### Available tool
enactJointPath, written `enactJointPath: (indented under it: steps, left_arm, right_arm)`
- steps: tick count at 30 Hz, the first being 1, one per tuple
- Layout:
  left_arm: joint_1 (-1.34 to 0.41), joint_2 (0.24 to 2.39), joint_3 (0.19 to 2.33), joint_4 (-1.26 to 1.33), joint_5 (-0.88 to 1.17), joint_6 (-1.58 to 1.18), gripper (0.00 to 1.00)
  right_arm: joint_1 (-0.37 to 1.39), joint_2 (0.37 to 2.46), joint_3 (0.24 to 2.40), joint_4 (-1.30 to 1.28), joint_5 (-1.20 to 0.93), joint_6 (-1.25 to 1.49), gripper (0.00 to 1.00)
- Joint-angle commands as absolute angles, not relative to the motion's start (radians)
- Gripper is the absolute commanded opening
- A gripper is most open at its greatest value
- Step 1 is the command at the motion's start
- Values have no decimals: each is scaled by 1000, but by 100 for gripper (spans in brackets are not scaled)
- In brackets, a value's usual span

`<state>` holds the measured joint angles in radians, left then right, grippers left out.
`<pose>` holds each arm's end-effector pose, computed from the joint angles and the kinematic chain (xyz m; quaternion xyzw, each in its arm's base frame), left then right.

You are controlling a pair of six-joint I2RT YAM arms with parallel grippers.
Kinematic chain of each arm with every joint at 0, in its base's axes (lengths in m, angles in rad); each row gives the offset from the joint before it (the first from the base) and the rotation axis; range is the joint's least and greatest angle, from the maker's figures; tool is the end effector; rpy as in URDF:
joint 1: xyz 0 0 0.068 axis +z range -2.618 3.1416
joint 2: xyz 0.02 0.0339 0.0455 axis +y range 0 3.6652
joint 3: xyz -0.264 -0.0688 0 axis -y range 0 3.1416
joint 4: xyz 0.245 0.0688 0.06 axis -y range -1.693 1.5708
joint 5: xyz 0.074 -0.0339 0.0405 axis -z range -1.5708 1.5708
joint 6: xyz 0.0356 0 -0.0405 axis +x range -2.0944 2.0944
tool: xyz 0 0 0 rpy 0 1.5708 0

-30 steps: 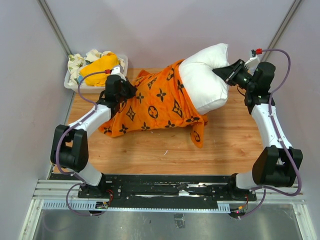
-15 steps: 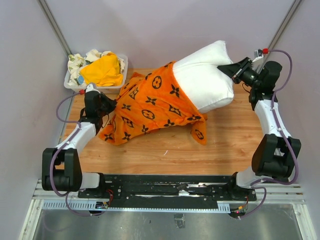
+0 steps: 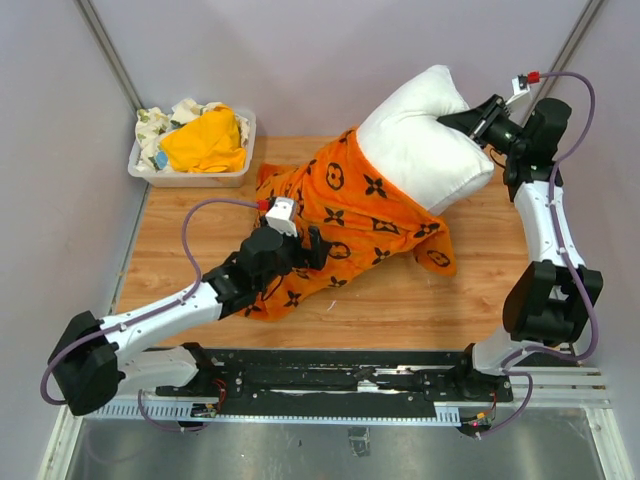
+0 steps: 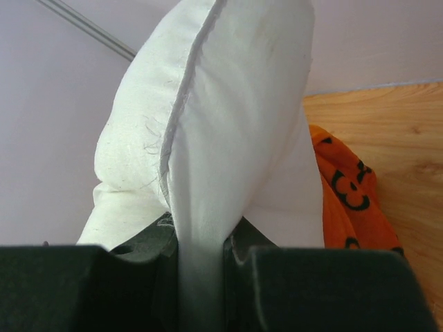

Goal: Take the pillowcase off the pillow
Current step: Remove the pillow from the pillowcase.

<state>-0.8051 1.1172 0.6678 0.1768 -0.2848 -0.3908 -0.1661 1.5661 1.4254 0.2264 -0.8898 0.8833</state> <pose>0.1841 -0.1771 0.2693 0.0782 0.7894 -0.2434 0.5582 0.3654 -0.0332 0.4108 0.0313 0.6871 0.5059 0.5206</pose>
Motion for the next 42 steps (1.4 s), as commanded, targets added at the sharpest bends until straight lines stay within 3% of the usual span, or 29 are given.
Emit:
enactJointPath:
  steps: [1, 3, 7, 10, 16, 22, 30, 31, 32, 35, 36, 42]
  left_arm:
    - [-840, 1128, 727, 108, -455, -314, 99]
    - [-795, 1128, 774, 66, -515, -292, 99]
    - [-524, 1172, 893, -3, -249, -352, 99]
    - [-452, 1199, 949, 50, -176, -353, 99]
    - [-300, 1357, 1087, 173, 192, -456, 99]
    - [-288, 1635, 1322, 46, 254, -427, 95]
    - [-291, 1750, 1281, 80, 342, -432, 89]
    - [-291, 1755, 1270, 84, 337, -427, 83]
    - [-291, 1759, 1262, 86, 331, -419, 70]
    - [-289, 1756, 1232, 70, 283, -400, 9]
    - [-284, 1750, 1213, 59, 250, -401, 2]
    - [-150, 1663, 1055, 67, 49, -439, 0]
  right_arm:
    - [-173, 1589, 1528, 214, -931, 810, 1]
    - [-162, 1595, 1540, 190, -937, 787, 1]
    - [-151, 1598, 1543, 168, -940, 767, 1]
    - [-138, 1597, 1533, 177, -942, 764, 1]
    - [-132, 1604, 1527, 173, -950, 750, 1]
    - [-130, 1601, 1511, 176, -955, 744, 1]
    - [-128, 1604, 1488, 193, -953, 744, 1]
    - [-128, 1604, 1486, 200, -955, 746, 1]
    - [-129, 1602, 1484, 208, -958, 750, 1]
    - [-129, 1586, 1469, 233, -957, 762, 1]
    - [-131, 1576, 1464, 235, -946, 762, 1]
    - [-174, 1484, 1447, 281, -884, 822, 1]
